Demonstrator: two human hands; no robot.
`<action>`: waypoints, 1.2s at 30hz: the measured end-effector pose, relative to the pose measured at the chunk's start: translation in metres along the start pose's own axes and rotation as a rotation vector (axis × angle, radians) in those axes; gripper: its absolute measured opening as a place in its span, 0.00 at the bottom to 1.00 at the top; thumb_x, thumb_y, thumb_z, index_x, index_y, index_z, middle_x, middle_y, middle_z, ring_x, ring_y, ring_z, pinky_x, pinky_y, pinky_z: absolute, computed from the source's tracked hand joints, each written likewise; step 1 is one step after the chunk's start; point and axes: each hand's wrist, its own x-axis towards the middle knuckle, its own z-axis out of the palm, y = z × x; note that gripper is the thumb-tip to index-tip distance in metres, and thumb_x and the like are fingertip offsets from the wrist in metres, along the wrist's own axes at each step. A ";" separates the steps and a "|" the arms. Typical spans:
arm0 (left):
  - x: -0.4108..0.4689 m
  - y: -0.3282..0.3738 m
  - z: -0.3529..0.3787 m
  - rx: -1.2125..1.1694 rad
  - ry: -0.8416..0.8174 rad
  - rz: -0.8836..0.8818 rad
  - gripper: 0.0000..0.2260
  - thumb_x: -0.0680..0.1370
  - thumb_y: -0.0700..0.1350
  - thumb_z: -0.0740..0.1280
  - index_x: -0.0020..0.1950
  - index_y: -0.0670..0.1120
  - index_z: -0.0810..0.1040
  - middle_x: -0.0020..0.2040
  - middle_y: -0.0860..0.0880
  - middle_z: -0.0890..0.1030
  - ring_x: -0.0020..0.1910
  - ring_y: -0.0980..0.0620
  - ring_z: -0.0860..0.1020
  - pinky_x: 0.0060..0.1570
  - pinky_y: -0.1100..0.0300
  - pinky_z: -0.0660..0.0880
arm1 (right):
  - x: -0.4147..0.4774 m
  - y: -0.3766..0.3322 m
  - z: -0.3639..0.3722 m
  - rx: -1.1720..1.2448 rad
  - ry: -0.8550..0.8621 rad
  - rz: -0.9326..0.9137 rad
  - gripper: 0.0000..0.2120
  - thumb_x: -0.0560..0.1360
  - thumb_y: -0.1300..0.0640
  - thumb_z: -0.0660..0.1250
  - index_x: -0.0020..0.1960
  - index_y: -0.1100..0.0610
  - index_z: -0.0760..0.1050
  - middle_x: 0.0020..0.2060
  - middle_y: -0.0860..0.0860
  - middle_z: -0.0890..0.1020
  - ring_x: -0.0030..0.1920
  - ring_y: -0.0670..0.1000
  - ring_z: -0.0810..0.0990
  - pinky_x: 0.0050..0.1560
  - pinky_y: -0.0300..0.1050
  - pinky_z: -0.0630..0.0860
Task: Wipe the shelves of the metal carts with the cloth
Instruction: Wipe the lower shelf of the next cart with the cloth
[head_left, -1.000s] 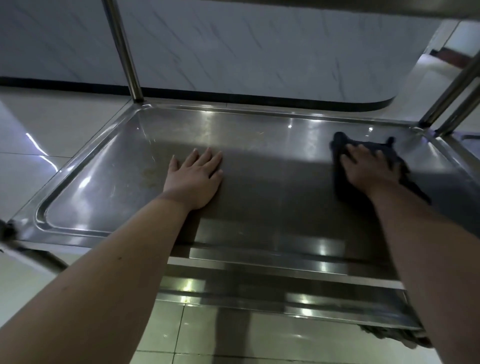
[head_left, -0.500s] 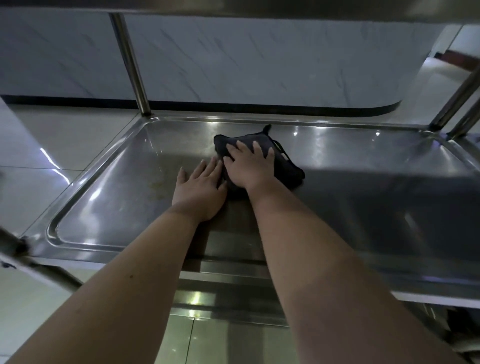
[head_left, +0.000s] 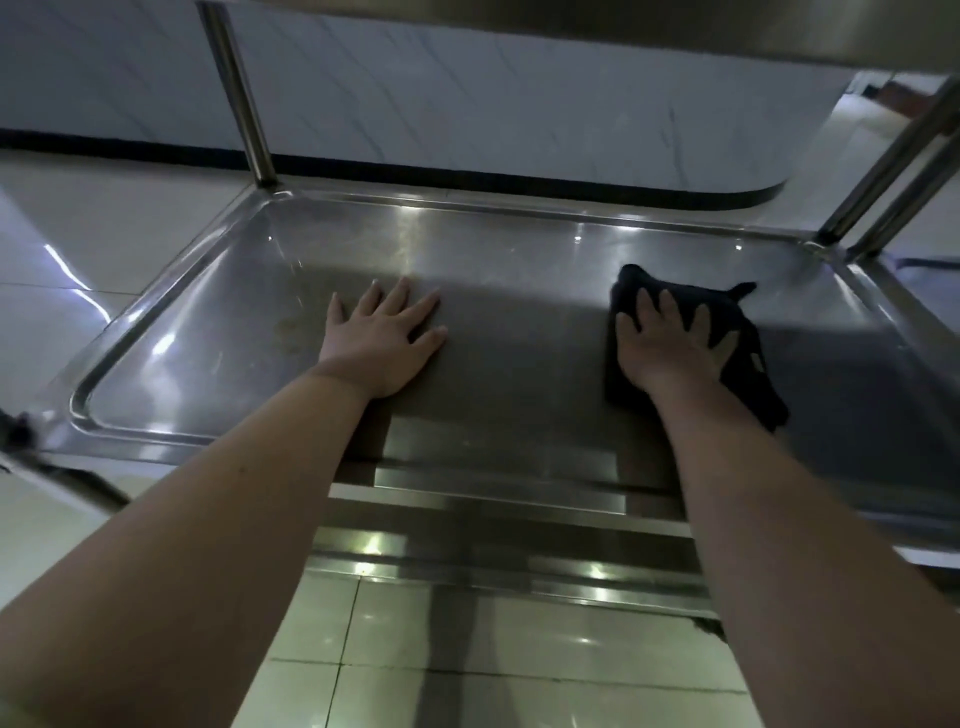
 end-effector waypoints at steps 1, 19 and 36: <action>0.000 0.000 0.000 0.000 0.000 0.000 0.26 0.80 0.66 0.45 0.78 0.65 0.46 0.80 0.54 0.47 0.79 0.49 0.44 0.74 0.40 0.41 | -0.017 -0.024 0.005 -0.002 -0.001 -0.073 0.27 0.82 0.39 0.42 0.79 0.43 0.44 0.79 0.44 0.45 0.78 0.58 0.41 0.73 0.68 0.38; -0.008 0.001 -0.002 0.000 0.003 -0.004 0.27 0.80 0.66 0.44 0.78 0.63 0.47 0.80 0.53 0.48 0.79 0.49 0.46 0.74 0.40 0.42 | -0.079 0.075 -0.008 -0.033 -0.087 0.053 0.26 0.81 0.39 0.41 0.79 0.39 0.42 0.79 0.42 0.42 0.79 0.55 0.41 0.74 0.65 0.39; -0.052 0.043 -0.032 -0.314 0.077 0.101 0.21 0.84 0.46 0.53 0.78 0.49 0.59 0.80 0.48 0.54 0.79 0.48 0.49 0.75 0.51 0.41 | -0.142 -0.093 0.005 0.529 -0.280 -0.323 0.24 0.83 0.49 0.51 0.79 0.43 0.53 0.79 0.49 0.51 0.79 0.56 0.46 0.77 0.58 0.41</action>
